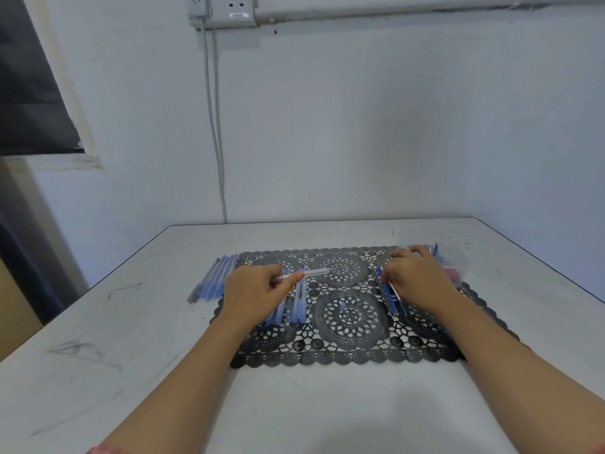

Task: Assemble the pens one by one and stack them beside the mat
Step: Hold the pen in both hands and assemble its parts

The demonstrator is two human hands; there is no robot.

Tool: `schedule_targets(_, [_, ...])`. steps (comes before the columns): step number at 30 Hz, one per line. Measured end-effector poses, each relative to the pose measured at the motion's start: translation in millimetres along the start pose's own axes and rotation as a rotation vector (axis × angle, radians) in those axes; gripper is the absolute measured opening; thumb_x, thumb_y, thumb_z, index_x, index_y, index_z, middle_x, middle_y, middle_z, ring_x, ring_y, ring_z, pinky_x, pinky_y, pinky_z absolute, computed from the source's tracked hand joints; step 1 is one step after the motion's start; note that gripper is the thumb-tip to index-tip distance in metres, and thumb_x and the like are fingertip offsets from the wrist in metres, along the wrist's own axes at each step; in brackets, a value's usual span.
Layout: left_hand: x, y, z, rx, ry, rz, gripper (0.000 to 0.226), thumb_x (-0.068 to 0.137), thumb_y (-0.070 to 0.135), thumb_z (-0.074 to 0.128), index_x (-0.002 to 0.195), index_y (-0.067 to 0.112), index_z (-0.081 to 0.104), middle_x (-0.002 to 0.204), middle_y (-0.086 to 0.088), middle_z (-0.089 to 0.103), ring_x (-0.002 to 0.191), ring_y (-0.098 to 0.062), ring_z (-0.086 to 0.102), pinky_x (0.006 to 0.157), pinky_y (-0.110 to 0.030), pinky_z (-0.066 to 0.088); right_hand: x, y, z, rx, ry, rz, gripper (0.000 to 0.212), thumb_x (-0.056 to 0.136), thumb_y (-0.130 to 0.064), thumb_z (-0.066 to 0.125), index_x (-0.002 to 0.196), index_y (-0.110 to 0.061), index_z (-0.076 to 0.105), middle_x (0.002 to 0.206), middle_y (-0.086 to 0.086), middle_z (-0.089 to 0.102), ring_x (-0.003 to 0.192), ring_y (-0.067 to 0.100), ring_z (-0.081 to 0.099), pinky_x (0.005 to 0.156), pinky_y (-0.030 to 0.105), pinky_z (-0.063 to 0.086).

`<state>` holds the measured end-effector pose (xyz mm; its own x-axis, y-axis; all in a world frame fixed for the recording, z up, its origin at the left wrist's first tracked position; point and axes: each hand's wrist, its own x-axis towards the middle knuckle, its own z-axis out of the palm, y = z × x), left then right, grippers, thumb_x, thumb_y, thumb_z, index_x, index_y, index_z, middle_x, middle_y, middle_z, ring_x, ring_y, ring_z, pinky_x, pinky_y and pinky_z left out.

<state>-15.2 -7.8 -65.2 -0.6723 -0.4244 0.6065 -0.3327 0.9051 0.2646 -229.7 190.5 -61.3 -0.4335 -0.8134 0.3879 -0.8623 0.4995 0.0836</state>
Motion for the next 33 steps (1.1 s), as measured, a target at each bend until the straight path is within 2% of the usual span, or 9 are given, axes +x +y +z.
schedule_targets(8, [0.2, -1.4, 1.6, 0.005, 0.003, 0.001, 0.062, 0.076, 0.076, 0.028, 0.047, 0.021, 0.031, 0.039, 0.005, 0.032, 0.039, -0.006, 0.031, 0.043, -0.02, 0.025, 0.5, -0.1, 0.7, 0.0, -0.008, -0.003, 0.023, 0.088, -0.019, 0.052, 0.093, -0.033, 0.071, 0.128, 0.001, 0.056, 0.126, 0.012, 0.041, 0.109, 0.034, 0.016])
schedule_targets(11, [0.8, -2.2, 3.0, 0.011, 0.004, 0.003, 0.063, 0.076, 0.076, 0.029, 0.047, 0.021, 0.032, 0.039, 0.005, 0.033, 0.039, -0.006, 0.031, 0.042, -0.021, 0.026, 1.6, 0.4, 2.2, 0.02, 0.011, -0.006, 0.022, 0.086, -0.018, 0.055, 0.09, -0.032, 0.071, 0.121, -0.001, 0.061, 0.123, 0.011, 0.044, 0.107, 0.034, 0.018])
schedule_targets(15, [0.6, -3.4, 3.6, 0.007, 0.005, -0.002, 0.063, 0.076, 0.076, 0.029, 0.047, 0.021, 0.033, 0.039, 0.005, 0.034, 0.039, -0.006, 0.032, 0.043, -0.022, 0.029, 3.2, 5.4, 1.4, 0.293, 0.265, 0.068, 0.023, 0.079, -0.001, 0.061, 0.082, -0.02, 0.073, 0.092, 0.0, 0.07, 0.099, 0.019, 0.058, 0.094, 0.039, 0.036])
schedule_targets(17, [0.8, -3.3, 3.7, 0.002, 0.002, -0.005, 0.063, 0.077, 0.076, 0.029, 0.047, 0.021, 0.033, 0.04, 0.005, 0.034, 0.039, -0.007, 0.032, 0.044, -0.023, 0.031, 3.9, 10.4, -0.7, 0.418, 0.389, 0.178, 0.029, 0.079, 0.007, 0.054, 0.083, -0.015, 0.072, 0.091, 0.006, 0.069, 0.092, 0.022, 0.059, 0.085, 0.035, 0.043])
schedule_targets(20, [1.3, -2.6, 4.0, 0.012, 0.003, -0.009, 0.063, 0.077, 0.076, 0.029, 0.047, 0.02, 0.033, 0.04, 0.005, 0.035, 0.039, -0.007, 0.033, 0.044, -0.026, 0.035, 1.4, 18.8, -4.5, 0.462, 0.467, 0.341, 0.031, 0.083, 0.008, 0.046, 0.087, -0.011, 0.071, 0.097, 0.009, 0.067, 0.09, 0.025, 0.059, 0.075, 0.027, 0.042])
schedule_targets(24, [1.3, -2.8, 4.6, 0.018, 0.002, -0.012, 0.063, 0.076, 0.076, 0.029, 0.047, 0.02, 0.033, 0.039, 0.004, 0.035, 0.039, -0.006, 0.032, 0.044, -0.025, 0.033, -3.0, 27.8, -9.9, 0.481, 0.379, 0.502, 0.032, 0.086, 0.002, 0.043, 0.092, -0.014, 0.07, 0.099, 0.005, 0.068, 0.089, 0.022, 0.06, 0.073, 0.029, 0.046])
schedule_targets(28, [1.0, -2.8, 4.1, 0.006, 0.011, 0.008, 0.063, 0.077, 0.076, 0.028, 0.047, 0.021, 0.031, 0.039, 0.005, 0.033, 0.039, -0.007, 0.032, 0.043, -0.023, 0.029, -1.3, 33.0, -15.9, 0.486, 0.225, 0.579, 0.032, 0.085, 0.0, 0.043, 0.082, -0.018, 0.07, 0.097, 0.006, 0.068, 0.079, 0.021, 0.06, 0.068, 0.031, 0.05])
schedule_targets(33, [0.0, -1.7, 2.7, 0.008, 0.016, 0.02, 0.063, 0.077, 0.076, 0.028, 0.047, 0.021, 0.031, 0.038, 0.005, 0.032, 0.038, -0.006, 0.031, 0.041, -0.02, 0.024, -4.6, 37.3, -27.4, 0.45, 0.145, 0.631, 0.032, 0.079, -0.001, 0.044, 0.08, -0.018, 0.071, 0.082, 0.003, 0.063, 0.065, 0.02, 0.055, 0.057, 0.025, 0.041])
